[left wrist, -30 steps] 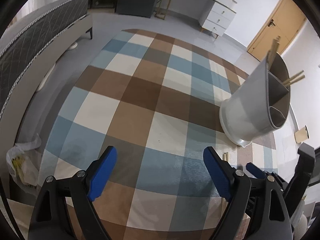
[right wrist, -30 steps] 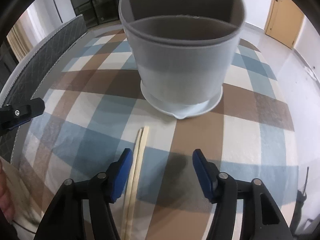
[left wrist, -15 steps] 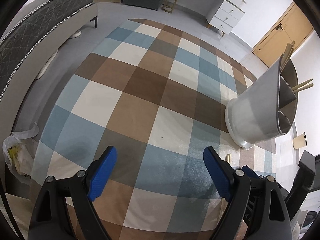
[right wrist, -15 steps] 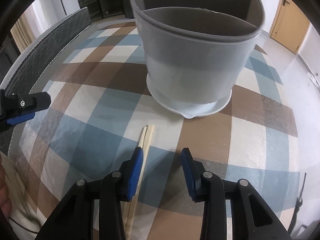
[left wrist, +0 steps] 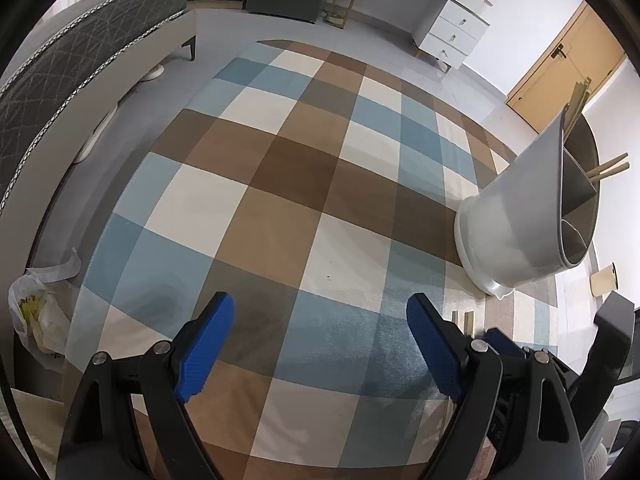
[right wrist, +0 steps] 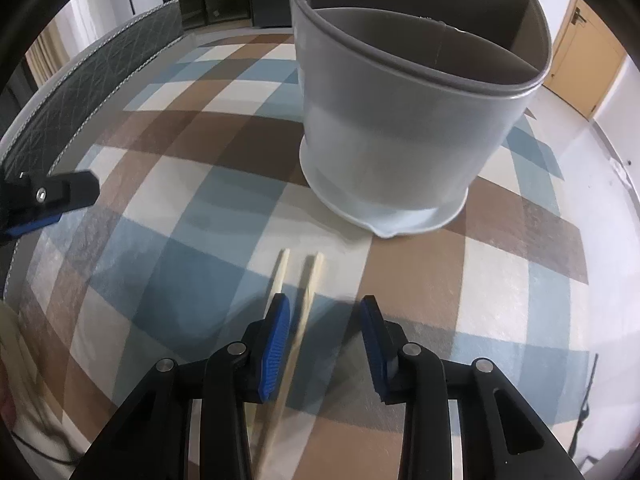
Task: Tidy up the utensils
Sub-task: 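Lower the right gripper onto the wooden chopsticks and pinch one chopstick, then pinch the remaining chopstick with the left gripper while the right gripper holds its chopstick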
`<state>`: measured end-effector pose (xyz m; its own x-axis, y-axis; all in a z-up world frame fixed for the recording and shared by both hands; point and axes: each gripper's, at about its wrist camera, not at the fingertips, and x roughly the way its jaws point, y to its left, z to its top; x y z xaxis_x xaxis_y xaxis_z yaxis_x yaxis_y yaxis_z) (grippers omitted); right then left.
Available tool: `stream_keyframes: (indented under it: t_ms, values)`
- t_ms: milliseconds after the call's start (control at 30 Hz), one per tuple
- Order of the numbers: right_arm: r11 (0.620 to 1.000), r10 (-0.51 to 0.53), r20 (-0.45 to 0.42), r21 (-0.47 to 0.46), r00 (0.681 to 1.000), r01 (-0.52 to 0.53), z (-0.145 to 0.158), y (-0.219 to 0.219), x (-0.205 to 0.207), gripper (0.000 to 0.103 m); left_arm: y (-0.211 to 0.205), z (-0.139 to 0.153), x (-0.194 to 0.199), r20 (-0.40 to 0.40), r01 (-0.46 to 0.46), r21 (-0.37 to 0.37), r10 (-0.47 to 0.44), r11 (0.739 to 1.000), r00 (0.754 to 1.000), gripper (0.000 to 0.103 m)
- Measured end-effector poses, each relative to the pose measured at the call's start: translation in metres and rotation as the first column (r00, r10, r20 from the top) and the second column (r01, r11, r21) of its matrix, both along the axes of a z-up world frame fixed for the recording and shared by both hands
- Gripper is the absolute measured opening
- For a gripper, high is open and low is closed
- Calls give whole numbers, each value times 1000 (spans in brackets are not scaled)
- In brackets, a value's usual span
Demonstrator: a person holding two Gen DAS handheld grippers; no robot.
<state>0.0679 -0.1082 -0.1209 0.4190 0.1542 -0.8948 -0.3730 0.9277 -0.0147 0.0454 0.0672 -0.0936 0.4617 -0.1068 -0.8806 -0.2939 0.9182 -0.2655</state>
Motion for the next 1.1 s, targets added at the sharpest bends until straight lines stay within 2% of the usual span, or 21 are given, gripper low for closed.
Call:
stream_keyframes:
  t_ms: [100, 200, 267, 300, 333, 633, 767, 933, 1100]
  values:
    - [1000, 9, 22, 17, 1000, -9, -1, 4, 6, 38, 2, -1, 0, -11, -8, -6, 8, 1000, 1000, 85]
    - [1000, 13, 36, 27, 999, -14, -1, 7, 9, 35, 4, 0, -1, -10, -12, 9, 13, 1000, 1000, 85]
    - [999, 10, 37, 33, 999, -11, -1, 3, 10, 24, 6, 1, -2, -8, -20, 14, 20, 1000, 1000, 85]
    - [999, 4, 32, 44, 999, -5, 0, 0, 11, 9, 7, 2, -2, -9, -28, 17, 28, 999, 1000, 85]
    - [998, -4, 22, 64, 1000, 3, 0, -3, 12, 5, 8, 2, -2, -10, -32, 17, 32, 999, 999, 85]
    - [971, -79, 29, 229, 996, 71, 17, -35, 9, 4, -8, 15, -6, 9, -3, 59, 2, 998, 1000, 85]
    - [926, -150, 12, 352, 989, 136, 31, -66, 6, 4, -24, 22, -8, 25, 31, 102, -34, 994, 999, 85]
    - [844, -234, -23, 492, 972, 215, 44, -101, 1, 4, -42, 25, -11, 17, 64, 123, -66, 990, 998, 85]
    - [798, -255, -25, 560, 967, 225, 54, -111, -6, 4, -57, 23, -11, 5, 93, 126, -94, 988, 996, 85]
